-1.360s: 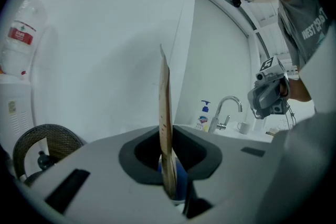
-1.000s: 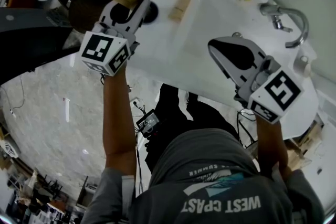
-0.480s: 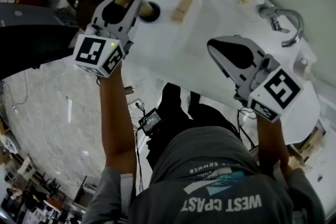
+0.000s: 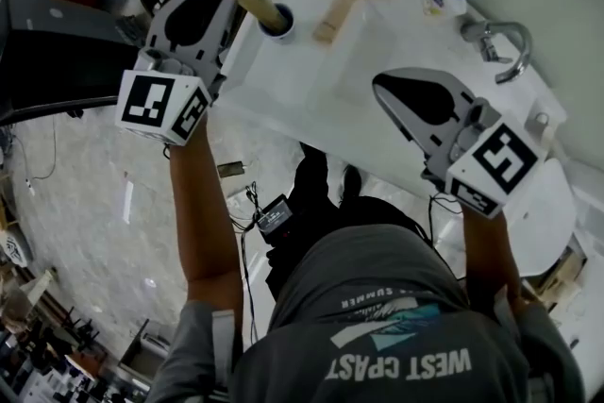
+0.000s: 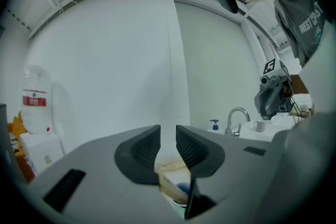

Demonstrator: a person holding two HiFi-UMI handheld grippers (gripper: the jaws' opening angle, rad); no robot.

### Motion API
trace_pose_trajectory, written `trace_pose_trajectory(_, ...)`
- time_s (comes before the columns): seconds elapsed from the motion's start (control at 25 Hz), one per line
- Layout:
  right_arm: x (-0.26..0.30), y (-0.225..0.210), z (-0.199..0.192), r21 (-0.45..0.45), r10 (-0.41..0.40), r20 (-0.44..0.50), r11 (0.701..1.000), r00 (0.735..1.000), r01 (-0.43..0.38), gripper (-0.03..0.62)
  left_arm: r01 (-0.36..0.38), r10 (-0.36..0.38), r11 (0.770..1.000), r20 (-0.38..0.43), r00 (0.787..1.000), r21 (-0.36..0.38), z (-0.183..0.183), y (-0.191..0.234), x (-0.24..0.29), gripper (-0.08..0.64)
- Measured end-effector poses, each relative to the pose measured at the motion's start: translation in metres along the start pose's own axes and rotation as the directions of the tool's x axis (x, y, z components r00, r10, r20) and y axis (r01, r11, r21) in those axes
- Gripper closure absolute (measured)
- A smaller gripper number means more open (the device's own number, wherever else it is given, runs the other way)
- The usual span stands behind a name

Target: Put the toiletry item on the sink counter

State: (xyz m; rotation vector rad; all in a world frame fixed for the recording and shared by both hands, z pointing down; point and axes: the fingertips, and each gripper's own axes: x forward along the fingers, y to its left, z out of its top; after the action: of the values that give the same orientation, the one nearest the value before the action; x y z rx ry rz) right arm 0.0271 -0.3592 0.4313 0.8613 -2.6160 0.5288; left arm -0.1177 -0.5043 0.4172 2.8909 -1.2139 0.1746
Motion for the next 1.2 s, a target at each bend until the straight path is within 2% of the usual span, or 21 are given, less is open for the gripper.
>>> trace_pose_trajectory(0.36, -0.031, 0.028, 0.018, -0.057, 0.008, 0.04, 0.998, 0.999, -0.006, 0.56, -0.041, 0.035, 0.994, 0.064, 0.997, 0.103, 0.067, -0.021, -0.047, 0.499)
trace_pose_trajectory(0.76, -0.064, 0.07, 0.034, -0.137, 0.02, 0.094, 0.99, 0.995, -0.007, 0.56, -0.045, 0.028, 0.984, 0.1, 0.995, 0.172, 0.111, -0.063, -0.1, 0.554)
trace_pose_trajectory(0.96, -0.083, 0.092, 0.046, -0.184, 0.026, 0.122, 0.983, 0.992, -0.004, 0.56, -0.021, -0.002, 0.98, 0.115, 0.993, 0.199, 0.137, -0.093, -0.127, 0.558)
trace_pose_trajectory(1.2, -0.109, 0.12, 0.058, -0.235, 0.048, 0.168, 0.972, 0.985, -0.007, 0.56, 0.017, -0.039, 0.975, 0.095, 0.995, 0.223, 0.154, -0.142, -0.16, 0.558)
